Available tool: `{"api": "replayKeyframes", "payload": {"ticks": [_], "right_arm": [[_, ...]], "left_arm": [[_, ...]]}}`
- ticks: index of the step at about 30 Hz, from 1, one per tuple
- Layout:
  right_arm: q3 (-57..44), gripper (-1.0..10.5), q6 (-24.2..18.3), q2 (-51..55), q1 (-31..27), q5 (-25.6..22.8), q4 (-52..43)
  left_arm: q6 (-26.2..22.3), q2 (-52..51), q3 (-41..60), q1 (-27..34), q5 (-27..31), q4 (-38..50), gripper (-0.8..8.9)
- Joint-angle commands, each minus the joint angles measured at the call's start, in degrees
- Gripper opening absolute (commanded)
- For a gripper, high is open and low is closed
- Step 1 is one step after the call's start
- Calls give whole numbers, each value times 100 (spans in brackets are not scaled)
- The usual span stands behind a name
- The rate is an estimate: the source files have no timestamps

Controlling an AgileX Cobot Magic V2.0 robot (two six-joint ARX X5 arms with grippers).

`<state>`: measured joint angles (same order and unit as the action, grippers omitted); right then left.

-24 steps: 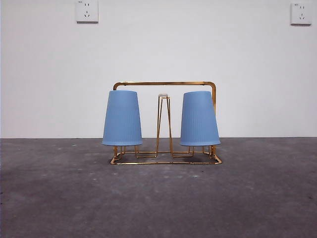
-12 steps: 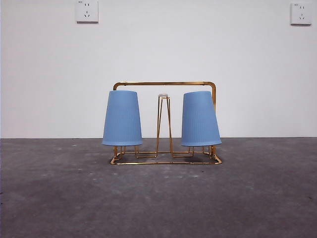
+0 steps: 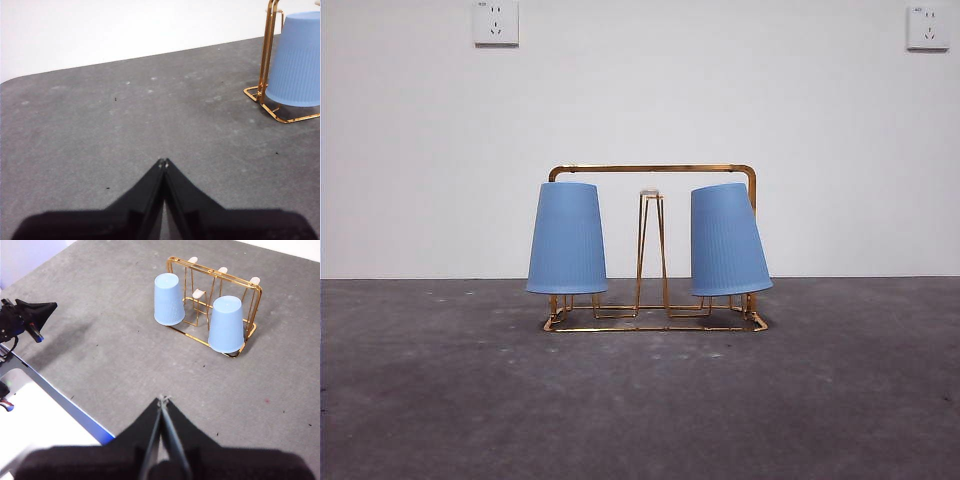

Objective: Pick up cup 1,put cup 1 in the cup rack,pick up cup 2,put cup 2 in the cup rack

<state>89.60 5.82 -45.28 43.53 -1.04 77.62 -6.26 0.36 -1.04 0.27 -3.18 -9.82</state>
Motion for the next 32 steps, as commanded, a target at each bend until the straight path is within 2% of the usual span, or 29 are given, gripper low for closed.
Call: {"api": "replayKeyframes", "payload": {"ticks": [1, 18, 19, 20, 22, 24, 25, 28, 30, 32], "right_arm": [[-39, 1, 44, 7, 0, -7, 144], [-39, 1, 44, 7, 0, -7, 142], [-39, 1, 4, 7, 0, -4, 142], [-39, 1, -221, 7, -2, -79, 125], [-44, 1, -608, 9, -57, -472, 96], [-96, 1, -1025, 48, -264, -844, -184], [-175, 1, -1268, 109, -463, -848, -461], [-702, 1, -1744, 407, -1274, -201, -1523], [-1270, 1, -1808, 715, -1895, 319, -2236], [-2028, 1, -1801, 1095, -2505, 599, -2968]], "left_arm": [[72, 24, 61, 17, -20, 46, -3], [72, 90, 61, 17, -20, 44, -3], [72, 92, 61, 17, -20, 46, -3], [72, 90, 61, 17, -22, 46, -3], [72, 90, 61, 17, -20, 46, -3], [72, 92, 61, 17, -22, 46, -3], [72, 92, 61, 17, -20, 46, -3], [72, 92, 61, 17, -20, 46, -3], [72, 94, 61, 17, -20, 46, -3], [72, 94, 61, 17, -22, 44, -3]]}}
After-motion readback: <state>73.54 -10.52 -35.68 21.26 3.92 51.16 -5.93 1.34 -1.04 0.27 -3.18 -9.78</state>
